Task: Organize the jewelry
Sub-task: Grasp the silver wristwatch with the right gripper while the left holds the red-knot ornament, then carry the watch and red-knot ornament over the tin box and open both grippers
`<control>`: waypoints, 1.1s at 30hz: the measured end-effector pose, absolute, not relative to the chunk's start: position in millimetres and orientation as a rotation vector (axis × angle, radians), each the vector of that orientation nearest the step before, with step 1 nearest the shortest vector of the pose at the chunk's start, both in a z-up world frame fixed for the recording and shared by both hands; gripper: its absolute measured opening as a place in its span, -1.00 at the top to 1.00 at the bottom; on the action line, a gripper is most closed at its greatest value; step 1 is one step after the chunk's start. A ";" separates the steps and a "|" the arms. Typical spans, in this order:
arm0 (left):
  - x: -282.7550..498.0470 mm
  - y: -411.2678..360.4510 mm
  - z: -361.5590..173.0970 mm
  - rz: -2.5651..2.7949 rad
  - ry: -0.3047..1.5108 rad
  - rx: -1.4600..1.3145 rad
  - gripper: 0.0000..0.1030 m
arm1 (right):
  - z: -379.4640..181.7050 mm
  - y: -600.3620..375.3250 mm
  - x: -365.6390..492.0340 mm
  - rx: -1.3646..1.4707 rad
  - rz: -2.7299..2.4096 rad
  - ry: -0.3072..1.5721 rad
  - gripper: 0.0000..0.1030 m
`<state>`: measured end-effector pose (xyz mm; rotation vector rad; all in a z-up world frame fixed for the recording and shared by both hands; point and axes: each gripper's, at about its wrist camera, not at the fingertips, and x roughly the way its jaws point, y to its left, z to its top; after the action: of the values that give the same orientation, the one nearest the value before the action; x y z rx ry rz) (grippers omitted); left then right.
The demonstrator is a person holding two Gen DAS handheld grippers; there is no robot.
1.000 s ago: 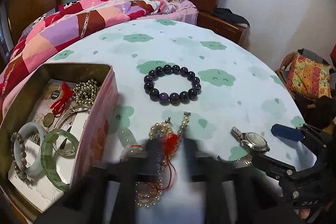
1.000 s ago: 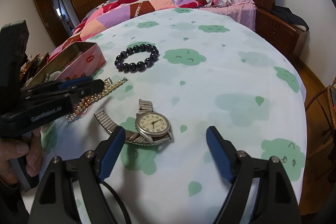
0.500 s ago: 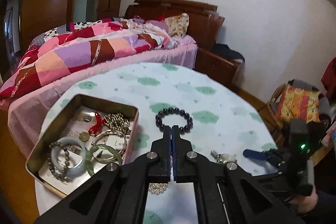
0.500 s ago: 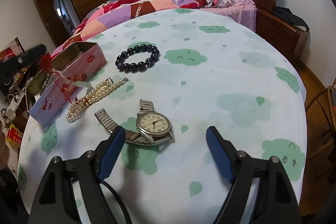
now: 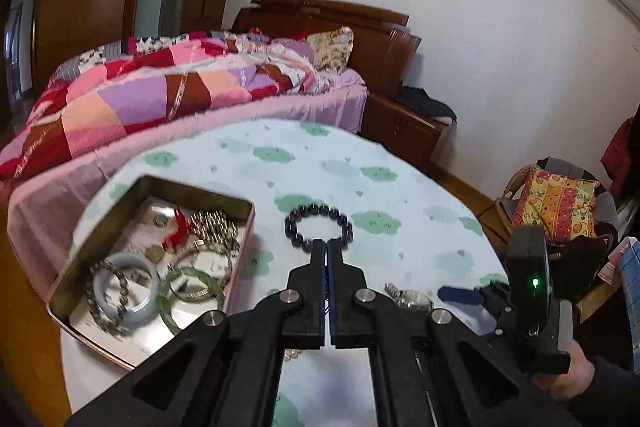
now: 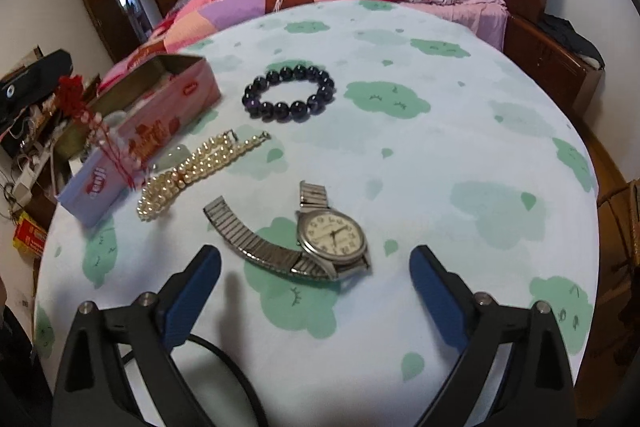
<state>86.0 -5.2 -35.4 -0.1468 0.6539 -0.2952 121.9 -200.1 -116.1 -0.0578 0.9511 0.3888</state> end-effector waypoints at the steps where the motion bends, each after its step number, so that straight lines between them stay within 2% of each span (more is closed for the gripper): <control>1: 87.8 -5.3 -39.6 -0.301 0.668 -0.155 1.00 | -116.2 -196.6 123.8 -0.076 0.397 0.955 -0.90; 4: 88.5 -5.2 -43.6 -0.301 0.681 -0.159 1.00 | -118.6 -186.1 126.4 -0.154 0.390 0.967 -0.89; 9: 85.8 -5.0 -41.5 -0.303 0.674 -0.161 1.00 | -118.9 -179.1 116.8 -0.230 0.400 0.928 -0.42; 11: 85.0 -4.1 -41.7 -0.301 0.674 -0.161 1.00 | -116.6 -182.5 114.9 -0.218 0.395 0.915 0.15; 13: 85.1 -4.1 -41.8 -0.300 0.674 -0.161 1.00 | -115.1 -185.2 114.3 -0.213 0.382 0.913 0.38; 33: 81.0 -3.3 -38.7 -0.297 0.659 -0.144 1.00 | -103.2 -193.3 104.1 -0.099 0.381 0.861 0.46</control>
<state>80.9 -3.3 -38.7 -0.1437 0.6588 -0.2969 104.1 -193.3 -103.2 -0.0989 0.8606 0.3815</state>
